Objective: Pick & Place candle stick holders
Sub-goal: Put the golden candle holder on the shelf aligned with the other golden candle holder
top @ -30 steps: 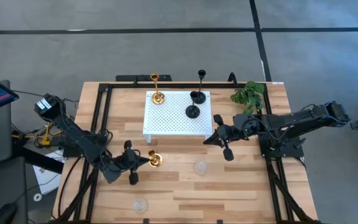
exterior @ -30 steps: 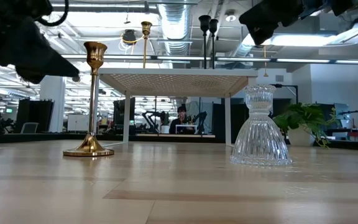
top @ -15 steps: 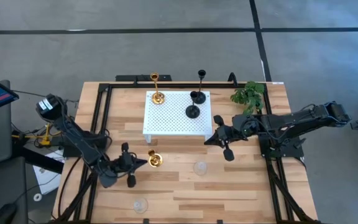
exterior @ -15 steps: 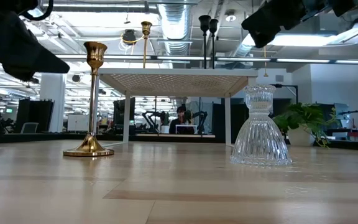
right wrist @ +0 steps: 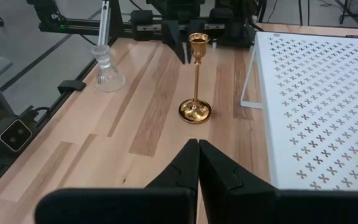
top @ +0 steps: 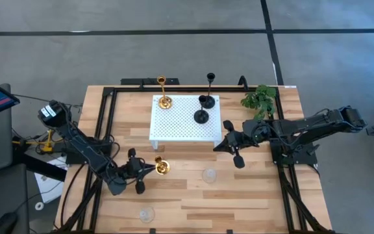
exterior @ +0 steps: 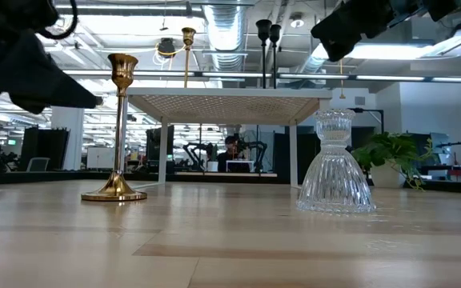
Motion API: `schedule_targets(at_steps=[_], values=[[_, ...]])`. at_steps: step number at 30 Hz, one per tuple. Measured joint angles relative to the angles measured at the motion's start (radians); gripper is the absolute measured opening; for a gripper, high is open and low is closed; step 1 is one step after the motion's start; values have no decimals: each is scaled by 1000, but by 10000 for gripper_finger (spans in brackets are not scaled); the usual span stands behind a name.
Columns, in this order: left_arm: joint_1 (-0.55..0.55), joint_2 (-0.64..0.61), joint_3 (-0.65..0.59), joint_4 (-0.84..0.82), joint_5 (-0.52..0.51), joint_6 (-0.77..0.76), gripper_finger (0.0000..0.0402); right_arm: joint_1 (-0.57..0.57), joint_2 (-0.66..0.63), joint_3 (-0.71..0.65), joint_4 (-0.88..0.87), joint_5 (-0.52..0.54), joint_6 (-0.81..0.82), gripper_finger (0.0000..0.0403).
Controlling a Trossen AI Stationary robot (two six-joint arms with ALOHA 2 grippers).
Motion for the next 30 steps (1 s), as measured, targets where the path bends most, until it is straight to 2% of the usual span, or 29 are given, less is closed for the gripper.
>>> schedule_targets(at_steps=[4,13,17,23,30], values=[[28,0,0,0,8,-4,75,0,0,0,0,0,0,0],[108,0,0,12,130,-30,174,0,0,0,0,0,0,0],[151,0,0,16,136,-30,206,0,0,0,0,0,0,0],[194,0,0,27,136,-30,218,0,0,0,0,0,0,0],[198,0,0,53,137,-30,199,0,0,0,0,0,0,0]])
